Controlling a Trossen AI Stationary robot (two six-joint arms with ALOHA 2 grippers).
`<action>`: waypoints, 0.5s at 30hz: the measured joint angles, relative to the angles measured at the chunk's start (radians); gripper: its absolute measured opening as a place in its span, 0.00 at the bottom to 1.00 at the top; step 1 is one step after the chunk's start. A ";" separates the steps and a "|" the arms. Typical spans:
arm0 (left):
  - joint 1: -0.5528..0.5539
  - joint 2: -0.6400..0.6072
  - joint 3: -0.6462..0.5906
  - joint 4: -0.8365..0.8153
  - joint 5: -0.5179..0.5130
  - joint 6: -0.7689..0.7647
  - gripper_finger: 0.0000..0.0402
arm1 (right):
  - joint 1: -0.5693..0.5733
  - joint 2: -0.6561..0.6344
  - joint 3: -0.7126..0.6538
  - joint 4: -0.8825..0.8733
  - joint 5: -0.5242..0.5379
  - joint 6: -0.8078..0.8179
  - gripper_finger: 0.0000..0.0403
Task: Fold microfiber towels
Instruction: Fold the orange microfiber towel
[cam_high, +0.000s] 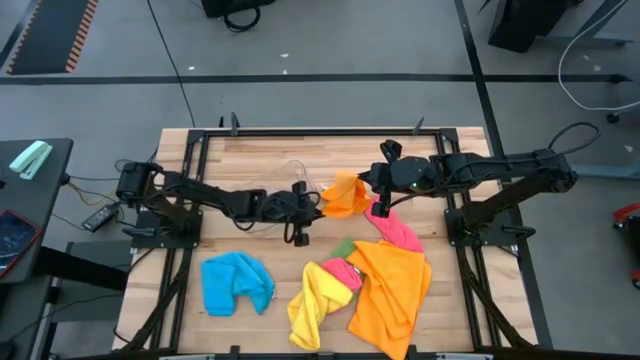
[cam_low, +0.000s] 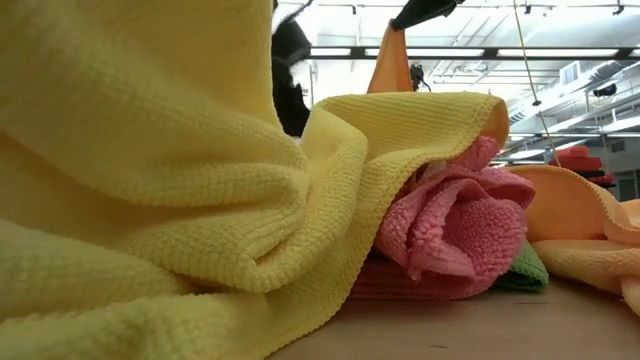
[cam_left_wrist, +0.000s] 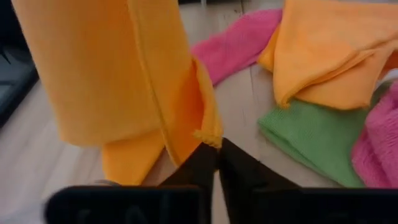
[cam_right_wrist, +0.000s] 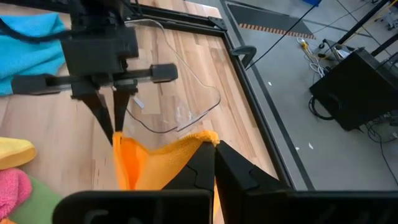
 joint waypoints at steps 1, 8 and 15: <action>0.000 -0.021 0.000 -0.008 0.001 0.010 0.03 | 0.005 -0.001 0.004 -0.013 0.000 0.000 0.03; 0.002 -0.244 0.000 -0.084 0.002 0.091 0.04 | 0.076 -0.017 0.106 -0.079 0.022 -0.024 0.03; 0.025 -0.447 0.018 -0.096 0.008 0.185 0.04 | 0.121 -0.020 0.302 -0.193 0.034 -0.059 0.03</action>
